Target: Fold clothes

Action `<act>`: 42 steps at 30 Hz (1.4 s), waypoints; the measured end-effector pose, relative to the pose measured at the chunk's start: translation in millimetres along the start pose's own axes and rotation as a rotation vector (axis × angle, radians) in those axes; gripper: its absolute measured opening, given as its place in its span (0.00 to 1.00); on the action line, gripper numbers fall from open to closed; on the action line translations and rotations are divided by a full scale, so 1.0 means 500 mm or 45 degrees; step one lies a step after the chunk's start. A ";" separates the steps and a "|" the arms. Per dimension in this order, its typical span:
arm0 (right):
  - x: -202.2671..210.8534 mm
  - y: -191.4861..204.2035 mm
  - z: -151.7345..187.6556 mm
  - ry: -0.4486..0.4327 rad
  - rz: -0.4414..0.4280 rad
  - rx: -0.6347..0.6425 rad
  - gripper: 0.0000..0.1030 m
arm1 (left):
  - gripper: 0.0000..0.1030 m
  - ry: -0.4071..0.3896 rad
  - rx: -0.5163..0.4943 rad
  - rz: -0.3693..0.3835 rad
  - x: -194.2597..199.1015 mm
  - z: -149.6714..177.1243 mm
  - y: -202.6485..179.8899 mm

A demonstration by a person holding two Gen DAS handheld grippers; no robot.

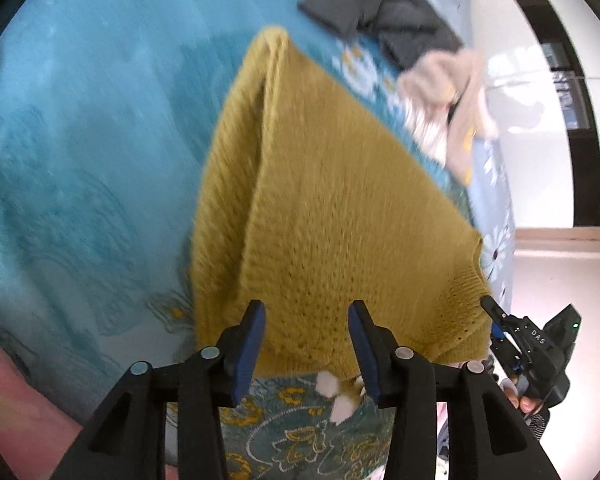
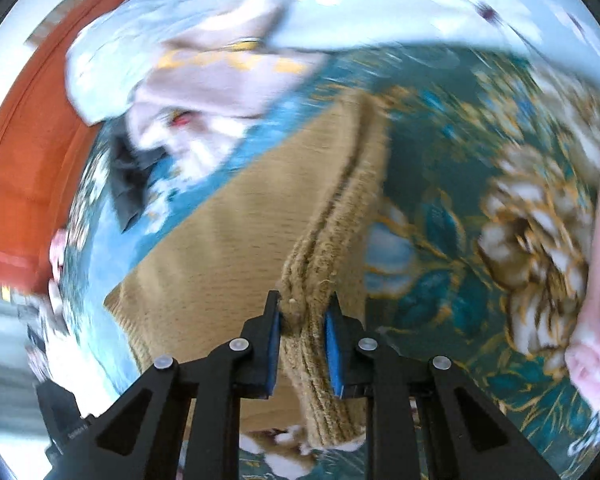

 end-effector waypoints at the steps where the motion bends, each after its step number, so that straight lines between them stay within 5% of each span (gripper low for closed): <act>1: -0.007 0.034 -0.004 -0.003 -0.009 0.042 0.20 | 0.47 -0.022 0.006 0.006 0.012 -0.006 0.007; 10: -0.025 0.329 0.059 0.016 -0.214 0.507 0.19 | 0.48 -0.206 0.176 0.005 0.100 -0.050 0.095; 18: -0.020 0.548 0.274 0.209 -0.562 1.075 0.19 | 0.48 -0.270 0.256 -0.035 0.130 -0.061 0.152; 24: -0.129 0.531 0.363 0.396 -0.412 1.064 0.19 | 0.49 -0.282 0.291 -0.053 0.140 -0.066 0.180; 33: -0.089 0.536 0.404 0.403 -0.457 1.216 0.19 | 0.49 -0.273 0.302 -0.048 0.142 -0.069 0.191; 38: -0.110 0.524 0.415 0.429 -0.418 1.169 0.20 | 0.49 -0.254 0.273 -0.047 0.135 -0.066 0.180; 42: -0.084 0.525 0.402 0.412 -0.474 1.152 0.31 | 0.50 -0.260 0.255 -0.030 0.137 -0.068 0.174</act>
Point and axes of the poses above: each gripper's, at about its wrist camera, not at the fingertips, and x roughly against the way its jaws point, y to its left, z to its underside, the point moved 5 cm from there along -x, roughly the way its jaws point, and after that the axes turned 14 degrees about -y, right-handed, at the moved point
